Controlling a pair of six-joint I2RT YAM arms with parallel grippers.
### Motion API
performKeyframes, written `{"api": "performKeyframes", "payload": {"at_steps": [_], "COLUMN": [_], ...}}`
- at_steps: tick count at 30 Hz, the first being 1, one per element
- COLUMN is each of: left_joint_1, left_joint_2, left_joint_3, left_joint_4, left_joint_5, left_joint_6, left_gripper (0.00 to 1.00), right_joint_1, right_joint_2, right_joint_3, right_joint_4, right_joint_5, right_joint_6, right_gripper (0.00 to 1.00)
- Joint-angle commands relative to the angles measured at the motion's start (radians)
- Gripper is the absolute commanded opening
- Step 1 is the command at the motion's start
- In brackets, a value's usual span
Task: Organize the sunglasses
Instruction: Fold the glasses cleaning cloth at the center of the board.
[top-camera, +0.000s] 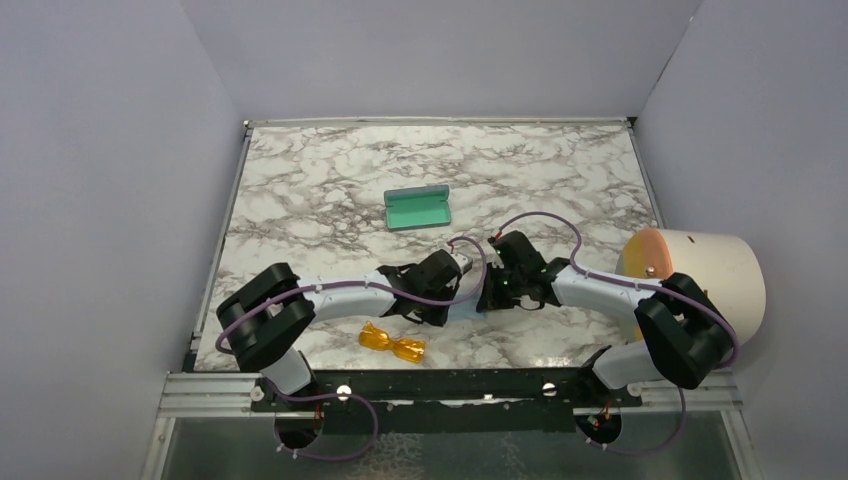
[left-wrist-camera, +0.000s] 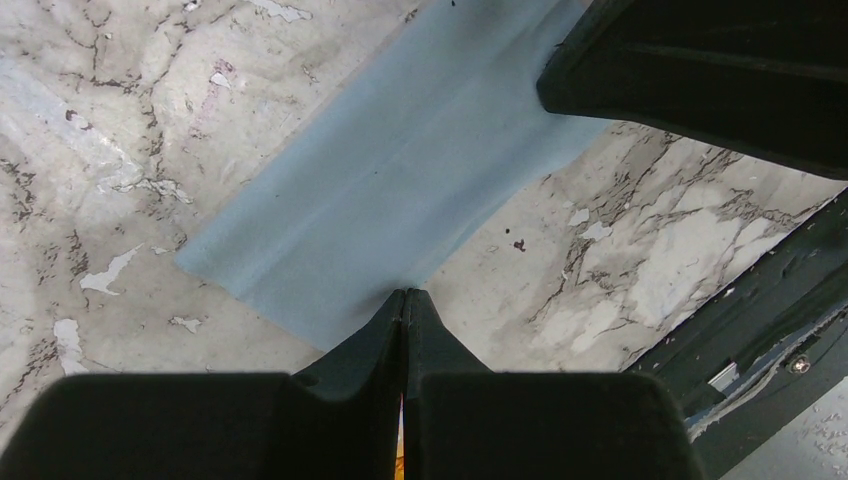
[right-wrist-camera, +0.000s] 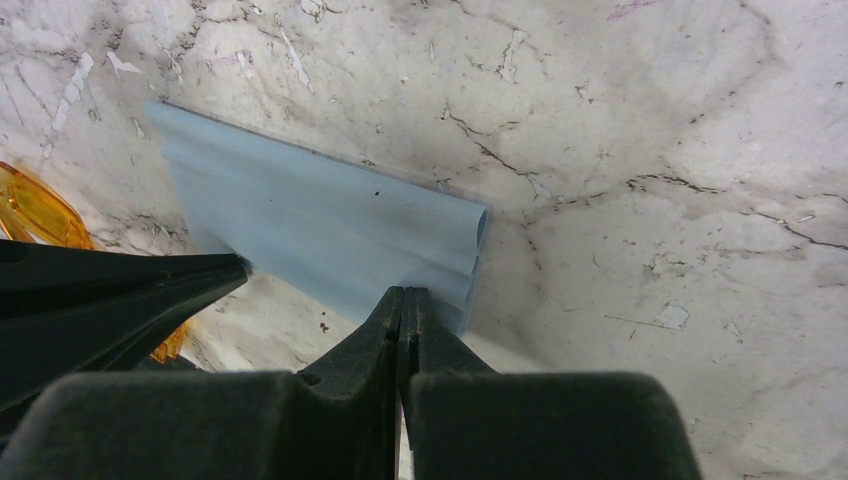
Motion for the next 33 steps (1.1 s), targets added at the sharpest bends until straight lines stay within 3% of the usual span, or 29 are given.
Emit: {"api": "performKeyframes", "payload": {"at_steps": [1, 18, 33], "left_joint_1": [-0.007, -0.006, -0.006], "left_joint_2": [0.010, -0.013, -0.065], "left_joint_3": [-0.011, 0.004, 0.114], "left_joint_4": [0.001, -0.220, -0.157], "left_joint_5": [-0.018, -0.089, -0.133], "left_joint_6": [0.002, 0.031, 0.021], "left_gripper": [0.04, 0.04, 0.04], "right_joint_1": [0.008, 0.008, 0.008], "right_joint_2": [0.022, 0.037, 0.031], "right_joint_3": [-0.018, -0.019, -0.025], "right_joint_4": [-0.022, -0.004, -0.003], "right_joint_5": [0.011, 0.006, 0.005], "right_joint_6": [-0.007, -0.005, -0.004], "right_gripper": [0.01, 0.01, 0.01]}}
